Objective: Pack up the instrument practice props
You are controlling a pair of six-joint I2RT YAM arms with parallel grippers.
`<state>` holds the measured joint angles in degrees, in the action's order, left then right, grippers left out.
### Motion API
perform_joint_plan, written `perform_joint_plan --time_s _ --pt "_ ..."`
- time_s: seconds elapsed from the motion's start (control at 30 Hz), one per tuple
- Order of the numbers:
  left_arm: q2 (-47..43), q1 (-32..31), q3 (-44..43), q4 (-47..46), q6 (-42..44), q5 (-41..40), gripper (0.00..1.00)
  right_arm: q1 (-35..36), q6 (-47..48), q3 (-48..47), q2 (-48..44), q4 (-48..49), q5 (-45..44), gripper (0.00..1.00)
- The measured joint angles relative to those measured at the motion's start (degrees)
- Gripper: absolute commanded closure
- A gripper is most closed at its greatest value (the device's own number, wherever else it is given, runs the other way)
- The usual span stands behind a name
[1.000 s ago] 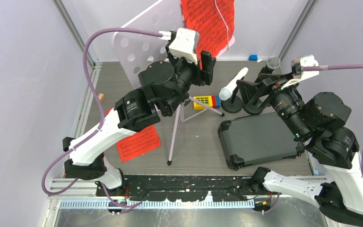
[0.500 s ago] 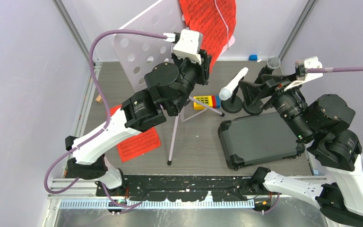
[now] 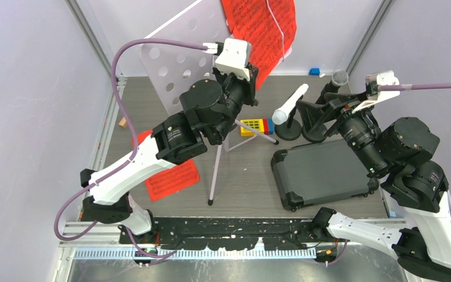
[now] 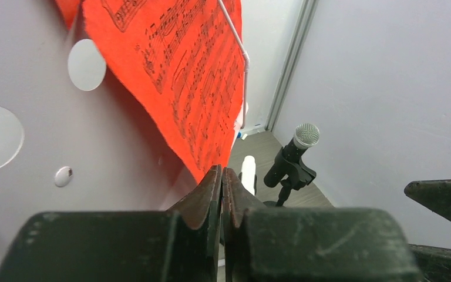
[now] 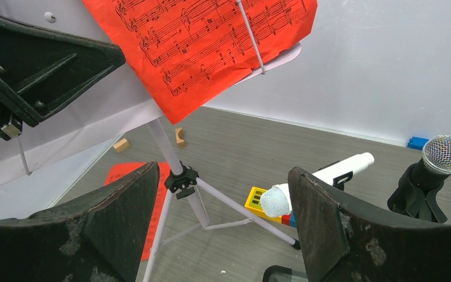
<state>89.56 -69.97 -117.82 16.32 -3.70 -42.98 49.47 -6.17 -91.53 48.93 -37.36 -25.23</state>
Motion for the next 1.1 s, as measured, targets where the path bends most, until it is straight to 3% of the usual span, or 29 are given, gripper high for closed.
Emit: perform_joint_plan --time_s 0.17,0.23,0.3,0.37,0.43,0.53,0.83,1.1 --pt "-1.2 0.0 0.7 -0.4 1.2 -1.0 1.0 0.0 0.0 0.1 0.3 0.0 0.0 0.14" --pt "-1.7 0.0 1.0 -0.8 1.3 -1.4 0.97 0.0 0.0 0.4 0.2 0.0 0.0 0.14" --pt "-2.3 0.0 1.5 -1.1 1.4 -1.9 0.82 0.0 0.0 0.6 0.2 0.0 0.0 0.14" --pt "-2.9 0.0 2.1 -1.2 1.4 -2.2 0.56 0.0 0.0 0.7 0.3 0.0 0.0 0.14" --pt "-3.4 0.0 2.6 -1.4 1.4 -2.5 0.36 0.0 0.0 0.7 0.3 0.0 0.0 0.14" --pt "-3.7 0.0 2.8 -2.0 0.8 -2.5 0.24 0.0 0.0 0.9 0.3 0.0 0.0 0.14" --pt "-3.5 -0.1 2.8 -3.2 -0.1 -2.5 0.23 0.0 0.0 1.6 0.3 0.0 0.0 0.14" --pt "-1.9 0.0 2.9 -5.0 0.0 -2.6 0.33 0.0 0.0 2.0 0.0 0.1 -0.2 0.14"
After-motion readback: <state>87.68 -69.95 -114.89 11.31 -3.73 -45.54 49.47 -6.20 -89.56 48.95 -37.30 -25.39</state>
